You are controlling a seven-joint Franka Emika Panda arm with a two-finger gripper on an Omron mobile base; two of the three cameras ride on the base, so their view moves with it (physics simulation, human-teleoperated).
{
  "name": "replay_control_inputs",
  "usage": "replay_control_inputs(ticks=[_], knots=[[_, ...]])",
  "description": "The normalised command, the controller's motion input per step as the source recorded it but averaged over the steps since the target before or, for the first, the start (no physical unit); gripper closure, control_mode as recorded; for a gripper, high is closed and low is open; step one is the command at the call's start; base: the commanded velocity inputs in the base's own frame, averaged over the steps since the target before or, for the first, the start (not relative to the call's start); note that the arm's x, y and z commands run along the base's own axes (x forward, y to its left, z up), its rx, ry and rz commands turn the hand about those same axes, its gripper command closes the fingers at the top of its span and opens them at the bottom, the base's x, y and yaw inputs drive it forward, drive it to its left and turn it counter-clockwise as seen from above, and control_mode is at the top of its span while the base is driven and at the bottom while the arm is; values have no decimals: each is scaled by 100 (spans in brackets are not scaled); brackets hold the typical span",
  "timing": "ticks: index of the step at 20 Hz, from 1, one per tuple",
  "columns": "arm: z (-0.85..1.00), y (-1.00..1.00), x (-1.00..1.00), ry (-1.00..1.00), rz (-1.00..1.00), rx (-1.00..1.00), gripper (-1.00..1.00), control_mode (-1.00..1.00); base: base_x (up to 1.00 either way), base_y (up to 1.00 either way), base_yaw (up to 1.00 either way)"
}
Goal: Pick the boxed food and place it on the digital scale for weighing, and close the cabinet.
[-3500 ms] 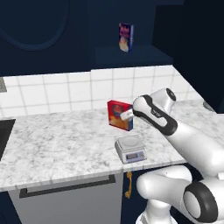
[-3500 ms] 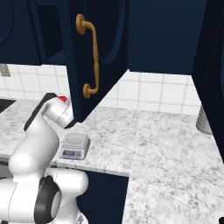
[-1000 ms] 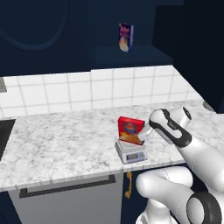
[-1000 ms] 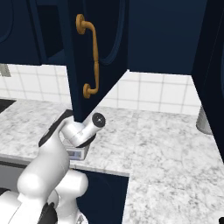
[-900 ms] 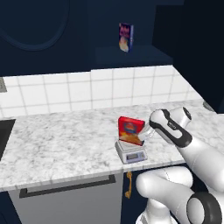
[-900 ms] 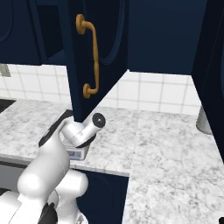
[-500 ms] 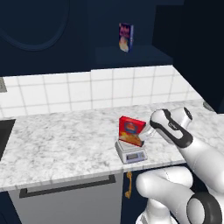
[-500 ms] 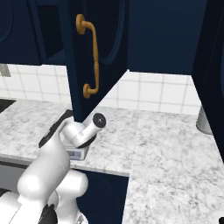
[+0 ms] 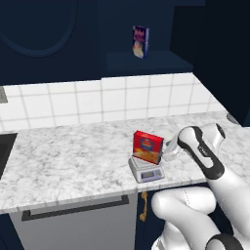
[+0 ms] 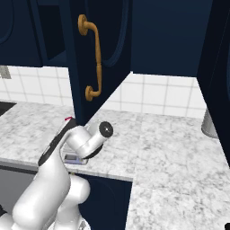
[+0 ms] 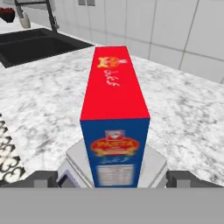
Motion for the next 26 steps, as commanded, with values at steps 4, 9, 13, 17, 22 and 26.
replay_control_inputs(ticks=[4, 9, 13, 17, 22, 26], knots=[[1, -17, -45, -9, 0, 1, -100, -100, 0, 0, 0], [12, -19, -68, -18, 0, 2, -100, -100, 0, 0, 0], [23, -40, -77, -18, 0, 4, -100, -100, 0, 0, 0], [49, -47, -73, -43, 1, 0, -100, -100, 0, 0, 0], [46, -61, -55, -59, 2, -1, -100, -100, 0, 0, 0], [45, -64, -17, -43, 0, 0, -100, -100, 0, 0, 0]])
